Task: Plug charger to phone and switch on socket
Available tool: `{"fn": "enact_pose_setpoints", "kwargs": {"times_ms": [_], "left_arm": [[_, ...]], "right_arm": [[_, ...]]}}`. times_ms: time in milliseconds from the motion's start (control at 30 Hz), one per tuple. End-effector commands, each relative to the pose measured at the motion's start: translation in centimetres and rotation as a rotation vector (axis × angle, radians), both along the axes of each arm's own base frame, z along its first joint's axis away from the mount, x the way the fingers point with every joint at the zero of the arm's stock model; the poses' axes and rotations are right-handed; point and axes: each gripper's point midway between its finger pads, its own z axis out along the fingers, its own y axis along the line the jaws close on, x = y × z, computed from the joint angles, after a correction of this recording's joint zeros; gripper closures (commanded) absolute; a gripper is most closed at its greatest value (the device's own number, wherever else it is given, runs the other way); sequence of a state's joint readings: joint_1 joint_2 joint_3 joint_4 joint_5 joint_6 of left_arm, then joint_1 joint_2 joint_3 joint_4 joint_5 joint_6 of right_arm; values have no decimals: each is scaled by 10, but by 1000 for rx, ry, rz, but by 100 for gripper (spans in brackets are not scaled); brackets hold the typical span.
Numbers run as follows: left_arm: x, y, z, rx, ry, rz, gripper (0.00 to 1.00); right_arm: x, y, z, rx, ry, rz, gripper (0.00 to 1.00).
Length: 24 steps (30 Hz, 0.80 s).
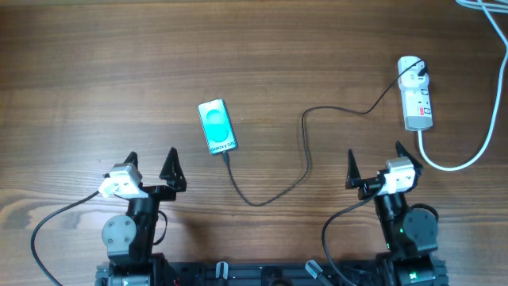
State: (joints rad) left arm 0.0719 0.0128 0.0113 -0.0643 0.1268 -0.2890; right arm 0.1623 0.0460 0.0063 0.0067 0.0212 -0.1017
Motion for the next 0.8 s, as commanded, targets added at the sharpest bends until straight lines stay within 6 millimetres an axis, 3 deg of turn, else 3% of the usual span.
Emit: {"fn": "enact_pose_setpoints", "kwargs": {"times_ms": [0, 767], "left_arm": [[0, 1, -2, 24, -1, 7, 0], [0, 1, -2, 24, -1, 7, 0]], "right_arm": [[-3, 0, 9, -20, -44, 13, 0], [-1, -8, 8, -23, -40, -14, 0]]}}
